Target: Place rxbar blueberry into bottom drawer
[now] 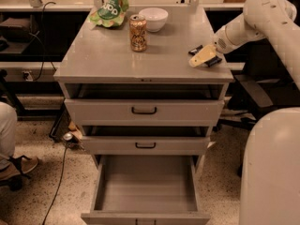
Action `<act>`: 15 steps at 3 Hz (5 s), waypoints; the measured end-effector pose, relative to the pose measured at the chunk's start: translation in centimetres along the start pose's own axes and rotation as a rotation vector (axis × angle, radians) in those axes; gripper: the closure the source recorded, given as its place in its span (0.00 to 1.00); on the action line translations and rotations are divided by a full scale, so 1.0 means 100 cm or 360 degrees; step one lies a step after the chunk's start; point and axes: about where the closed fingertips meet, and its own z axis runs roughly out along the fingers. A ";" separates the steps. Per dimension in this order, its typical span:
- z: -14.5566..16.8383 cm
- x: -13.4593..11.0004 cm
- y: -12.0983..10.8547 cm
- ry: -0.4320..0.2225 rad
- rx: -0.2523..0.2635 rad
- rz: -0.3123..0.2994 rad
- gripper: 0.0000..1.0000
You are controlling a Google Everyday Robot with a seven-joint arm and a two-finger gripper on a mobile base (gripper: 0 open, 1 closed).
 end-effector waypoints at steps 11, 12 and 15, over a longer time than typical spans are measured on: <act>-0.004 -0.004 0.000 -0.0009 -0.0005 -0.0005 1.00; -0.004 -0.004 0.000 -0.0009 -0.0005 -0.0005 1.00; -0.004 -0.004 0.000 -0.0010 -0.0005 -0.0006 1.00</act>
Offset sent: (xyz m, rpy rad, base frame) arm -0.0148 0.0082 0.0578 0.0231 -0.1223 0.0704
